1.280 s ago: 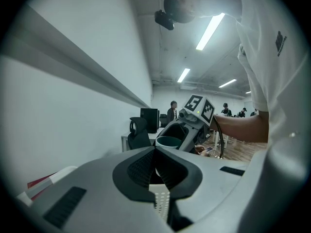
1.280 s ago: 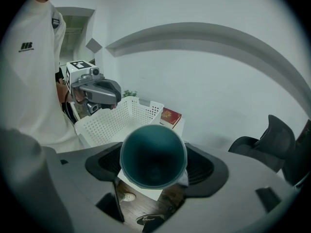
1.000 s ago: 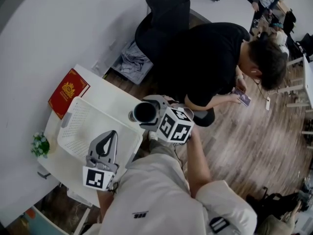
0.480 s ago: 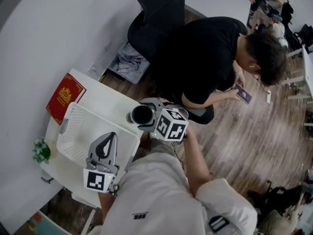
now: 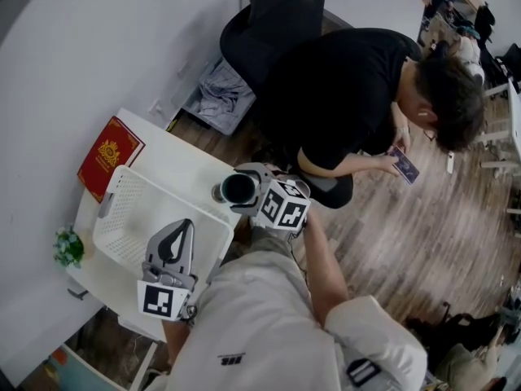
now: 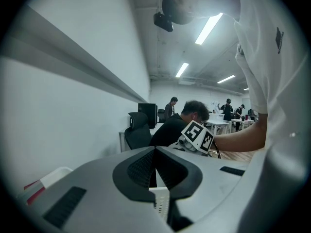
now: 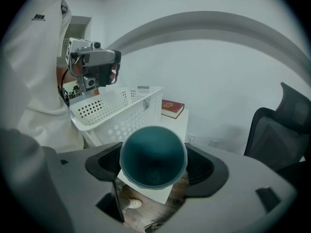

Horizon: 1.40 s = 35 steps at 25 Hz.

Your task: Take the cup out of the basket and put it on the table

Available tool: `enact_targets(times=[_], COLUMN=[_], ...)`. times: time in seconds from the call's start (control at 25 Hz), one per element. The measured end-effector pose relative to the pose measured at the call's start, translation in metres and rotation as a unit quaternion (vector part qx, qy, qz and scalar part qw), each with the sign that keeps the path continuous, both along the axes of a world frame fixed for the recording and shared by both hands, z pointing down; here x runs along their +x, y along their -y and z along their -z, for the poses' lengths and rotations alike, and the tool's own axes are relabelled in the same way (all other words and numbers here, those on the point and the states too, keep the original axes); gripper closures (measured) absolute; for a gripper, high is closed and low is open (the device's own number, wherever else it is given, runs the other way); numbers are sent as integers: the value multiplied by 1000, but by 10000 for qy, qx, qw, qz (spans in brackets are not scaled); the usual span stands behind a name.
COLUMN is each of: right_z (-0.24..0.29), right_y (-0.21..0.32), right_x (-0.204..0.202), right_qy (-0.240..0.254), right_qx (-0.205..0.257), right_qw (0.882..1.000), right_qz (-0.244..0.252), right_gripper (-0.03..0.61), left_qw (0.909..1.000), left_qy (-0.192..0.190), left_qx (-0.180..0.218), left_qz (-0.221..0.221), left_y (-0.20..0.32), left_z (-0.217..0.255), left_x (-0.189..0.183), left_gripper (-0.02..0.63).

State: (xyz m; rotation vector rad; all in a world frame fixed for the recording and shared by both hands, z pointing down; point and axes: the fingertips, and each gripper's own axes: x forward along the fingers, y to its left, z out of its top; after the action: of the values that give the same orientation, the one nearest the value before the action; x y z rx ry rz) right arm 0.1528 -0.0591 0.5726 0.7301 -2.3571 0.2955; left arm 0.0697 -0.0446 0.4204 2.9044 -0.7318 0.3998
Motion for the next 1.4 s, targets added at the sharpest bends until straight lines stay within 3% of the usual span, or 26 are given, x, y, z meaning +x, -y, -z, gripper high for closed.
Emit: enact_targets(times=[1.4], right_z=[-68], right_y=[3], right_x=[9], right_qy=[268], right_qx=[-80], right_qw=[9992], right_qz=[-301], right_gripper=[189], left_qw=[9993], left_qy=[365], left_qx=[-66], left_qz=[-39], left_y=[-3], left_z=[-10], left_x=[12], left_gripper=[604])
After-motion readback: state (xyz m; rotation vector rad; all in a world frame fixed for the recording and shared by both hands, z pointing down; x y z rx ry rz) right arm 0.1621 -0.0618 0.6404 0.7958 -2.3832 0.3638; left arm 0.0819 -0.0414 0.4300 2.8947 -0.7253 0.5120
